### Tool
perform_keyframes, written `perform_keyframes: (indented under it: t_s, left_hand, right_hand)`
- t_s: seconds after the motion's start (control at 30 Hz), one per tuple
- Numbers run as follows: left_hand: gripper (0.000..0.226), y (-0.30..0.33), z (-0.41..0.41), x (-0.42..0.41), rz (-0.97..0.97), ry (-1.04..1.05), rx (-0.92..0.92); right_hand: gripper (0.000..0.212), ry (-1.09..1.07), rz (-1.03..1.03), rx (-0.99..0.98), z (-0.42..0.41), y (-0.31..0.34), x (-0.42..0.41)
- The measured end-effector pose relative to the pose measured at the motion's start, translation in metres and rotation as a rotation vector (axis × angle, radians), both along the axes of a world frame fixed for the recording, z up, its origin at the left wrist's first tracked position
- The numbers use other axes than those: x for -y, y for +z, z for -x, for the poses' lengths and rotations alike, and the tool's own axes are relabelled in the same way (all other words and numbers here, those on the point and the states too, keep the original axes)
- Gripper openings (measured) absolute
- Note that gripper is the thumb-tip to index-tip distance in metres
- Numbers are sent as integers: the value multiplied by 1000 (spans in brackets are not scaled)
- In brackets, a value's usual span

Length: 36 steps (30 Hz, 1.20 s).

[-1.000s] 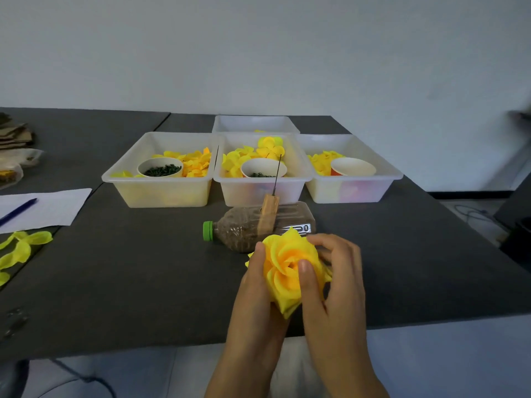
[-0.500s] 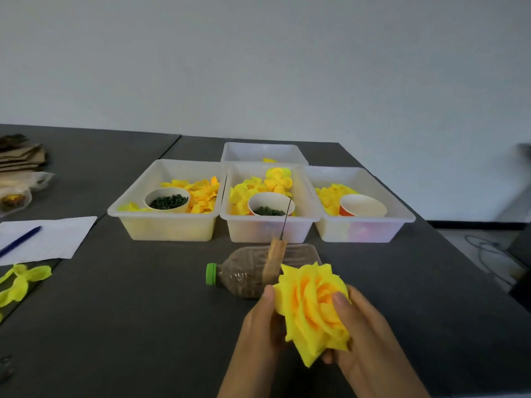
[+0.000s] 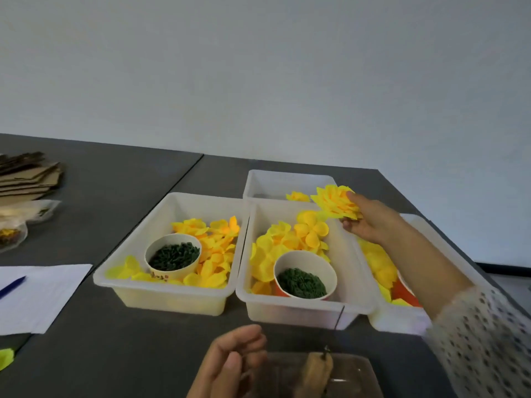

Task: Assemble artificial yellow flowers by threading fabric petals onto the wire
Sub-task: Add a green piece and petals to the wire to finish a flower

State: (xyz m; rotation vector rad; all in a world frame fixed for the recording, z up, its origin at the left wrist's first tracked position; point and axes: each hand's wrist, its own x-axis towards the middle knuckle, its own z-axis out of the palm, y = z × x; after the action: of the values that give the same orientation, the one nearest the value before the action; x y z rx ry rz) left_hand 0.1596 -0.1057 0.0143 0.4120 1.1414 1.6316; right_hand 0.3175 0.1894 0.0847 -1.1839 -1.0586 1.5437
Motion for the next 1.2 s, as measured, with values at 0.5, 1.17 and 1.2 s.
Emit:
perform_keyframes:
  t_s: [0.5,1.17,1.2]
  left_hand:
    - [21,-2,3,-43,-114,289,-446]
    - [31,-29,168,-162,741,-67,-1753]
    - [28,-30,167,-161,740,-34,-1781]
  right_hand:
    - [14,46,-504,656,-25,-46,0]
    - [29,-323,-316,468,-102,-170,219]
    - [29,-338,-322,466,-103,-173,216]
